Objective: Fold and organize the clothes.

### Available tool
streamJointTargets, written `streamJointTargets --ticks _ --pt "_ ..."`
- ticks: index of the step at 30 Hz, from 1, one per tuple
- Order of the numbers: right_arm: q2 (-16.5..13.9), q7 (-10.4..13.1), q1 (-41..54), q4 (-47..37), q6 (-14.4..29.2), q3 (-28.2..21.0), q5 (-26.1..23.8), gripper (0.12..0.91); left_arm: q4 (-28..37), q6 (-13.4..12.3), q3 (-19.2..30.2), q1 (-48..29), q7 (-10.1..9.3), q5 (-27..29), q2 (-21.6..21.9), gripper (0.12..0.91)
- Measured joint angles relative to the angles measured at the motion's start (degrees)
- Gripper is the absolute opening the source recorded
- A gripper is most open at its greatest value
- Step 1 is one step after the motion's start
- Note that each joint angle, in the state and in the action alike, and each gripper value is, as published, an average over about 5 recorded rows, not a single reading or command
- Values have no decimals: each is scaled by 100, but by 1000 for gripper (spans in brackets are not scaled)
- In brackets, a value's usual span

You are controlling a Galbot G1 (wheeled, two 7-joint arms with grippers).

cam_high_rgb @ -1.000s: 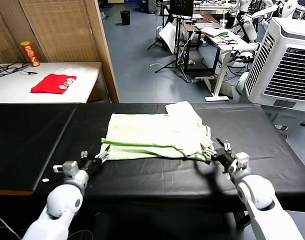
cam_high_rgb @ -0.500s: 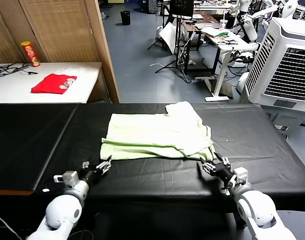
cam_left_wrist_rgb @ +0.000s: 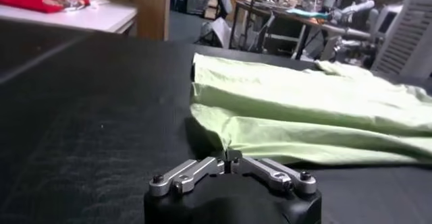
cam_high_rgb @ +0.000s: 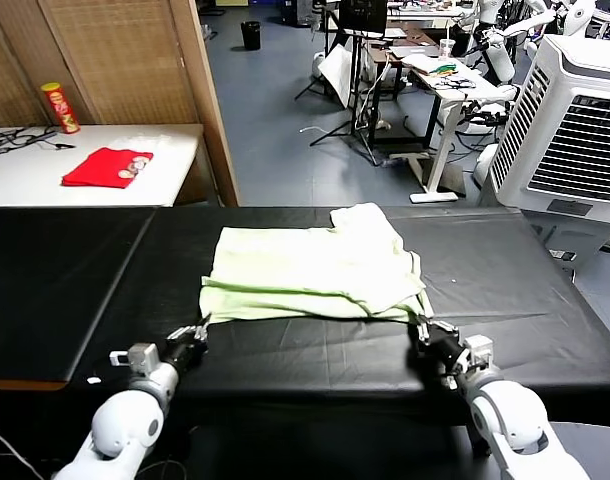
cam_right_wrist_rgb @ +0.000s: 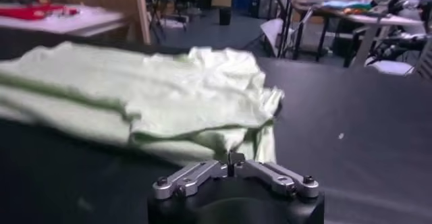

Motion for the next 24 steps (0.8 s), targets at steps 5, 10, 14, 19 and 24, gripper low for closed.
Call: streamJointTargets --ticks 5,10,14,19,24 --pt "-144 65 -164 207 -244 62 184 122 -144 61 -69 157 32 117 216 130" --pt "-176 163 -446 493 -499 111 217 122 -397 229 -166 399 31 -94 457 130" --pt "-159 184 -753 720 -556 149 126 122 -676 355 -259 663 -1 -261 598 130" --pt "-153 174 -1109 924 -549 157 44 122 -1027 418 -407 1051 -32 -312 704 130" --pt "-122 164 -1382 1092 -544 172 -22 122 -1351 428 -551 1429 -38 -312 774 130"
